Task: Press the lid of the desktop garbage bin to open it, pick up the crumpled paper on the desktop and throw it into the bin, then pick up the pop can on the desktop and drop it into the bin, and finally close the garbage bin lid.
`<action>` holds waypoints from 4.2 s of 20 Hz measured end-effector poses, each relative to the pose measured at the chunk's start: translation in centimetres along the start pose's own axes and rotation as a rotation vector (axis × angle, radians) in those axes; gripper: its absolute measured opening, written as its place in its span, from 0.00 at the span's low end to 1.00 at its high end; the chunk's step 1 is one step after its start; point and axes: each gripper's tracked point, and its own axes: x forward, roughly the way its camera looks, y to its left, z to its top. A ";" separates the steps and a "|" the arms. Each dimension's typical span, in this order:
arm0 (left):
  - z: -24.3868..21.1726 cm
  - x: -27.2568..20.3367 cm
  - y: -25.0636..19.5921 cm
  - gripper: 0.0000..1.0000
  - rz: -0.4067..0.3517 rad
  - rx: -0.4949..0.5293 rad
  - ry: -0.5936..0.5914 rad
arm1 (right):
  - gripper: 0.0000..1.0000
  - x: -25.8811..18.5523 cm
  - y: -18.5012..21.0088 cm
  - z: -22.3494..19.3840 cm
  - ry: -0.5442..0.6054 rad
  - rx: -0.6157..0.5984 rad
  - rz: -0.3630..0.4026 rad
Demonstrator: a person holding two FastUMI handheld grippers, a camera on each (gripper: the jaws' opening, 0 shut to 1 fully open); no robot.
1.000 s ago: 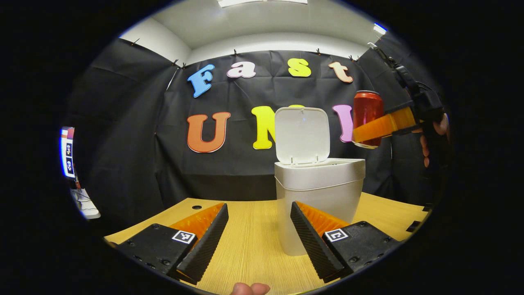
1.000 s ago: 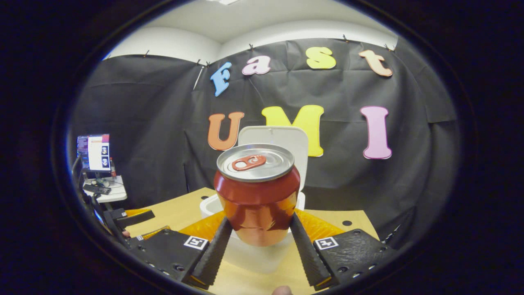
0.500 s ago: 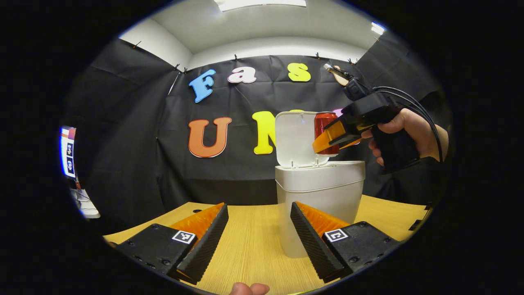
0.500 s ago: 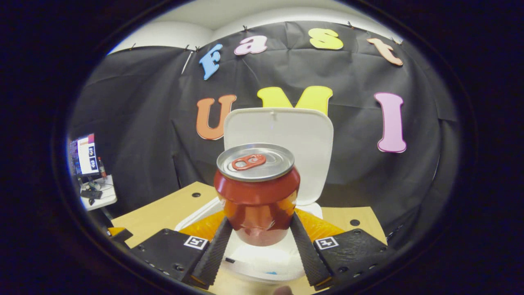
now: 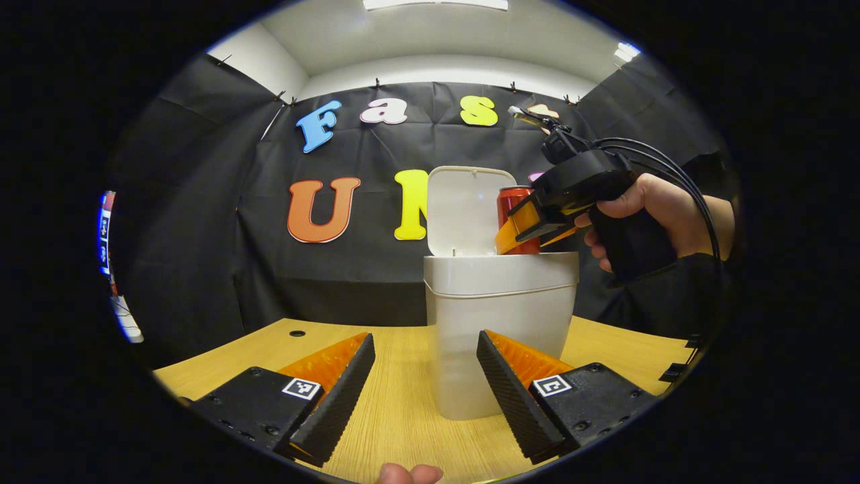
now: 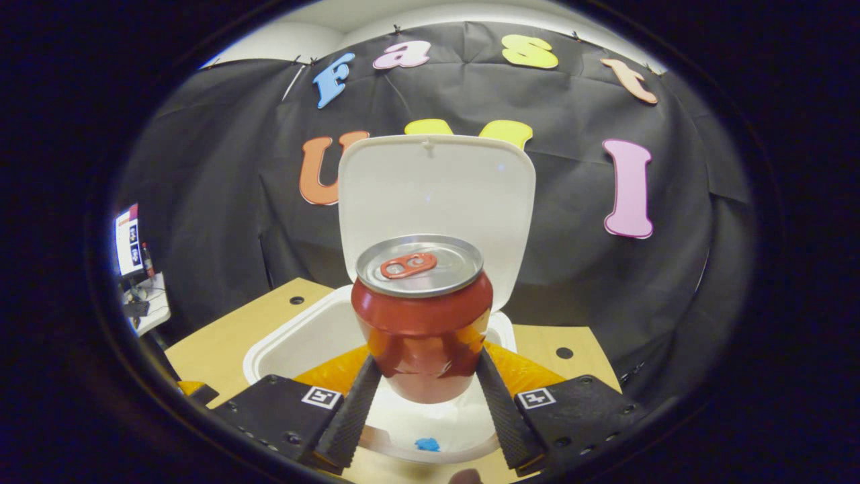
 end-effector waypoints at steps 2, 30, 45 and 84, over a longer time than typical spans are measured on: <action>0.5 0.0 0.3 0.99 0.005 -0.011 -0.023 | 0.82 0.5 0.0 0.9 -0.007 0.047 -0.005; 3.0 -1.4 4.9 0.97 0.062 -0.079 -0.034 | 0.97 -6.1 -0.5 13.7 -0.261 -0.005 -0.036; 3.8 -2.3 7.9 0.97 0.102 -0.055 -0.046 | 0.95 2.2 0.8 21.1 -0.308 -0.064 -0.113; 4.9 -3.4 8.5 0.96 0.112 -0.084 -0.076 | 0.99 -5.7 5.9 -1.2 -0.074 0.093 0.085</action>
